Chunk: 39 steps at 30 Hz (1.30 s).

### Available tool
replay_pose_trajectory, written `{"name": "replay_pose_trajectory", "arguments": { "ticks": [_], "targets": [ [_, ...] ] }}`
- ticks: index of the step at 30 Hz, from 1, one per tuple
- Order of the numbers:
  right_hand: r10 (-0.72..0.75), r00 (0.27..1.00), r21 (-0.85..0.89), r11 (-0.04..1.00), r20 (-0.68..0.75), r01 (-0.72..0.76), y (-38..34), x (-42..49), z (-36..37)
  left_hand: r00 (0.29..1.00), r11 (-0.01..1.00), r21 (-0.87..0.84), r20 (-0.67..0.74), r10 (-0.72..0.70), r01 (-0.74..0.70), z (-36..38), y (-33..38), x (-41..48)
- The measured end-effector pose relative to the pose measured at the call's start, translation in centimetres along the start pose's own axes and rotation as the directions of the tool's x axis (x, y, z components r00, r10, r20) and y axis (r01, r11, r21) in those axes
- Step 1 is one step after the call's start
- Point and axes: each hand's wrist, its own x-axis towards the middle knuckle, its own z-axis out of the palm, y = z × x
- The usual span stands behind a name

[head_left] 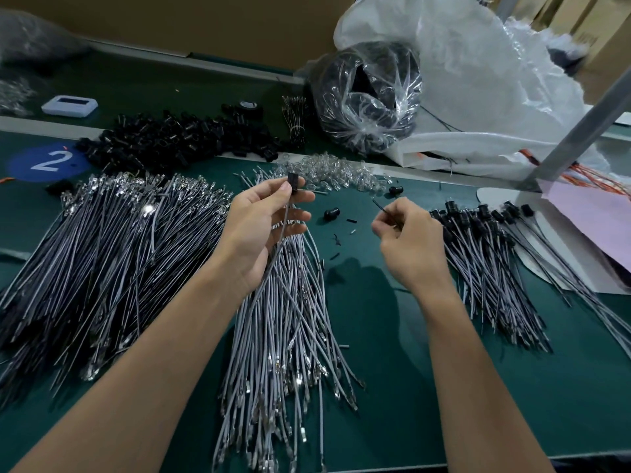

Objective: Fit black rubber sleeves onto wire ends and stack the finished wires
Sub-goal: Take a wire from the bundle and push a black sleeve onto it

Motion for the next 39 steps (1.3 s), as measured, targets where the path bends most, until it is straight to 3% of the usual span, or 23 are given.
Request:
{"name": "replay_pose_trajectory", "arguments": {
  "ticks": [12,22,24,26,31,39],
  "targets": [
    [-0.108,0.926,-0.028,0.992,0.363,0.127,-0.5,-0.8,1.3,1.0,1.0,-0.005,-0.007,0.002,-0.002,0.2,-0.1,0.1],
    [-0.134,0.915,-0.048,0.985,0.38,0.164,-0.6,-1.0,1.8,1.0,1.0,0.005,-0.015,0.0,0.0,0.3,-0.1,0.1],
    [-0.124,0.922,0.009,0.991,0.366,0.13,-0.6,-1.0,1.7,1.0,1.0,0.005,-0.013,0.0,0.0,0.3,-0.1,0.1],
    [-0.107,0.934,0.171,0.984,0.342,0.05,-0.6,-1.0,1.4,1.0,1.0,0.002,-0.013,-0.003,0.003,0.3,-0.1,0.1],
    [-0.064,0.947,0.483,0.869,0.316,-0.102,-1.1,-1.0,0.3,1.0,1.0,0.009,-0.018,-0.004,0.005,0.3,-0.1,0.0],
    [-0.024,0.937,0.501,0.849,0.348,-0.165,-1.2,-1.0,0.1,1.0,1.0,0.004,-0.021,-0.009,0.009,0.4,-0.1,-0.1]
  ]
}}
